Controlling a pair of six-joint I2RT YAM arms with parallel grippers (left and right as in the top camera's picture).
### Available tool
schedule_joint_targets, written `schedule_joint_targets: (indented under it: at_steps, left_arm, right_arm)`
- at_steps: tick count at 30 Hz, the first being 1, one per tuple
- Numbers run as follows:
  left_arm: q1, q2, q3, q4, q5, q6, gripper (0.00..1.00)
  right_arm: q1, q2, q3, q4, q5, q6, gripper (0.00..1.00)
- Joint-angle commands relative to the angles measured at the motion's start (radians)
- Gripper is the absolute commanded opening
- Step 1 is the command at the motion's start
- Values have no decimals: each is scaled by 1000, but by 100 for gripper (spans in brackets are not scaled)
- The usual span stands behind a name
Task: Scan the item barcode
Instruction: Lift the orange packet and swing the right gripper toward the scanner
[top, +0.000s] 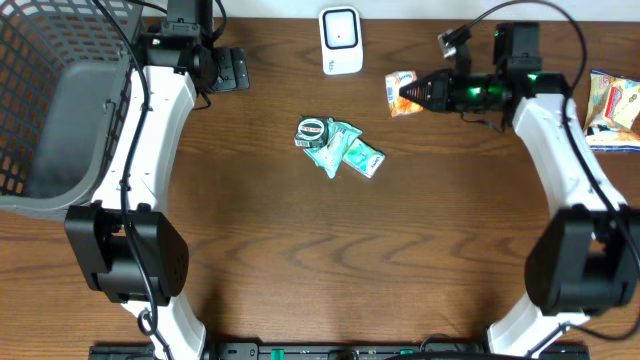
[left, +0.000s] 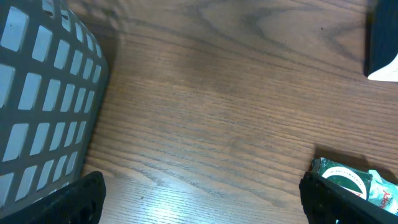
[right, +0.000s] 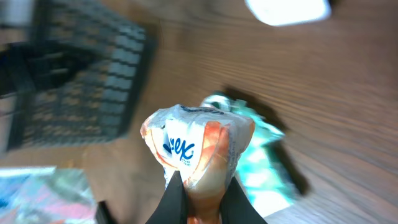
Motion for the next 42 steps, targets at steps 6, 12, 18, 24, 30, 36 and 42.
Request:
schedule_joint_targets:
  at_steps: [6,12,18,24,30,36,42]
  left_arm:
    - [0,-21,12,-3,-10,-16,98]
    - [0,-21,12,-3,-10,-16,97]
    - [0,-21,12,-3,-10,-16,98]
    - [0,-21,12,-3,-9,-16,98]
    - [0,-21,12,-3,-10,-16,98]
    - [0,-21,12,-3,-10,-16,98]
    - [0,-21,12,-3,-9,-16,98]
  right_arm:
    - [1,-104,3,12,-248,-26,1]
    - [1,-102,3,35,-402,-45,1]
    - [2,-102,3,39,-415,-45,1]
    - [2,-102,3,39,-410,-53,1]
    - [2,-102,3,39,-407,-52,1]
    - [3,-102,3,39,-372,-51,1]
    - [38,-102,3,35,-232,-47,1]
